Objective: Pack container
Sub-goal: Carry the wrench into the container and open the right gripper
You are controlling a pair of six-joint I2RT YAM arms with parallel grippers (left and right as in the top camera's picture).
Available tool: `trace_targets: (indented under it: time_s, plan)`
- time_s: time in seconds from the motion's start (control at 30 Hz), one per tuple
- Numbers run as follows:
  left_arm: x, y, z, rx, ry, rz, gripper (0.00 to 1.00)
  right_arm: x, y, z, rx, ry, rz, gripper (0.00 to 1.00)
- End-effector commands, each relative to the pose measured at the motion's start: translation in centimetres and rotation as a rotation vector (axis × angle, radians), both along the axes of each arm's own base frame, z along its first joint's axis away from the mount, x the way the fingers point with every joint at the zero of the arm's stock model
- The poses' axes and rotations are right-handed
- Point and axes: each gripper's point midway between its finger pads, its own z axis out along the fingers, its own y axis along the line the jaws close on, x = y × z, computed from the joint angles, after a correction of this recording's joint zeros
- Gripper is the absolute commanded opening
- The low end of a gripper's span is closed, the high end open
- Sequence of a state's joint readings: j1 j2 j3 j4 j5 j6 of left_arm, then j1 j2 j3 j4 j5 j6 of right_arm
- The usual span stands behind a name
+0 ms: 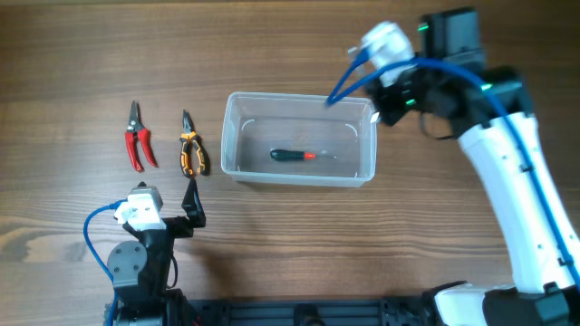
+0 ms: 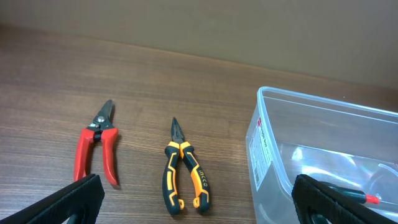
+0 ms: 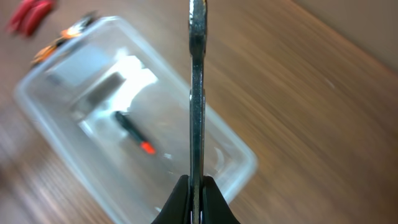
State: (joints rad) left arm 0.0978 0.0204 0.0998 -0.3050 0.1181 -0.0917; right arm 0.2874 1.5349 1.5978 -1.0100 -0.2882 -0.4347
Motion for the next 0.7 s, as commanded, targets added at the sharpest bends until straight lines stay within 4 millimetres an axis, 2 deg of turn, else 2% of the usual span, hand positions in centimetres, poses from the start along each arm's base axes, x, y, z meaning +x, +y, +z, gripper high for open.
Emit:
trace_targets:
  time_s: [0.0, 0.07, 0.13, 0.27, 0.33, 0.47, 0.57, 0.67]
  plan:
    - [0.0, -0.3, 0.0, -0.012, -0.006, -0.014, 1.00, -2.9, 6.2, 0.4, -0.067, -0.095, 0.313, 0.04]
    - [0.0, -0.3, 0.0, -0.012, -0.006, -0.014, 1.00, -3.2, 7.6, -1.4, -0.179, -0.114, 0.388, 0.04]
    - [0.0, -0.3, 0.0, -0.012, -0.006, -0.014, 1.00, -2.3, 7.6, -3.8, -0.292, -0.097, 0.393, 0.04]
    - [0.0, -0.3, 0.0, -0.012, -0.006, -0.014, 1.00, -1.1, 8.0, -9.3, -0.364, 0.012, 0.432, 0.04]
    - [0.0, -0.3, 0.0, -0.012, -0.006, -0.014, 1.00, -0.6, 8.0, -13.5, -0.413, 0.101, 0.439, 0.04]
    - [0.0, -0.3, 0.0, -0.012, -0.006, -0.014, 1.00, -0.6, 7.8, -18.6, -0.454, 0.219, 0.448, 0.04]
    - [0.0, -0.3, 0.0, -0.012, -0.005, -0.014, 1.00, 0.1, 6.8, -20.8, -0.521, 0.247, 0.398, 0.04]
    - [0.0, -0.3, 0.0, -0.012, -0.006, -0.014, 1.00, 0.8, 6.9, -21.0, -0.511, 0.236, 0.362, 0.04]
